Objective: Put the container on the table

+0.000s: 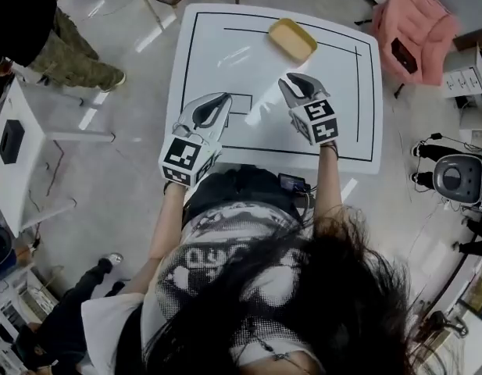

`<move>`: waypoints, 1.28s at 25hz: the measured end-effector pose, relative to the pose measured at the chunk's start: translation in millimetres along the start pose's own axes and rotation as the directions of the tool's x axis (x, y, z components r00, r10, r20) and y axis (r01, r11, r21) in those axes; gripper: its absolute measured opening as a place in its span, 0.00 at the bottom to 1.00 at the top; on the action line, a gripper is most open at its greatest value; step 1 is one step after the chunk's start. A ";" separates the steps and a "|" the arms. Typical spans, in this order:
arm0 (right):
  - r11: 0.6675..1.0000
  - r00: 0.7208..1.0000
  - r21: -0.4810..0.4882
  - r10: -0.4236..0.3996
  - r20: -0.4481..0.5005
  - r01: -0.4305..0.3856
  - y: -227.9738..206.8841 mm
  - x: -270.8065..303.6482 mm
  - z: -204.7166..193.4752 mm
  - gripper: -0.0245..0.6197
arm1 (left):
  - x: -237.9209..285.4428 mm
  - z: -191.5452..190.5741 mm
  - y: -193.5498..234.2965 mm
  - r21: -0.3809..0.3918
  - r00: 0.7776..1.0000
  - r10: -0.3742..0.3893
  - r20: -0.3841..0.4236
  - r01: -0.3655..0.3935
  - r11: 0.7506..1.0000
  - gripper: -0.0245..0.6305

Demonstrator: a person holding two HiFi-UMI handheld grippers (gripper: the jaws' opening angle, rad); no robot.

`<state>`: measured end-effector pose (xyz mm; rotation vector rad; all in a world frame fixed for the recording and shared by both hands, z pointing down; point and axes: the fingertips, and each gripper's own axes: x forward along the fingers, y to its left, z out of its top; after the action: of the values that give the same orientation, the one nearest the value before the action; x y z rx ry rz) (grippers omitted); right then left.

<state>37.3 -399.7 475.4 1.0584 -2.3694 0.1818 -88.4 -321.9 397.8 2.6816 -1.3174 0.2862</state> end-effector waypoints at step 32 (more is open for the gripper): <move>0.997 0.994 0.075 -0.002 0.114 -0.006 168.2 -154.7 -36.2 0.13 | -106.9 -35.4 -106.7 -0.008 0.996 -0.086 0.013 0.086 0.996 0.04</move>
<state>15.6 -171.9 440.7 1.1290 -2.4824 0.2184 -71.5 -167.9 403.0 2.7282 -1.1998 0.2538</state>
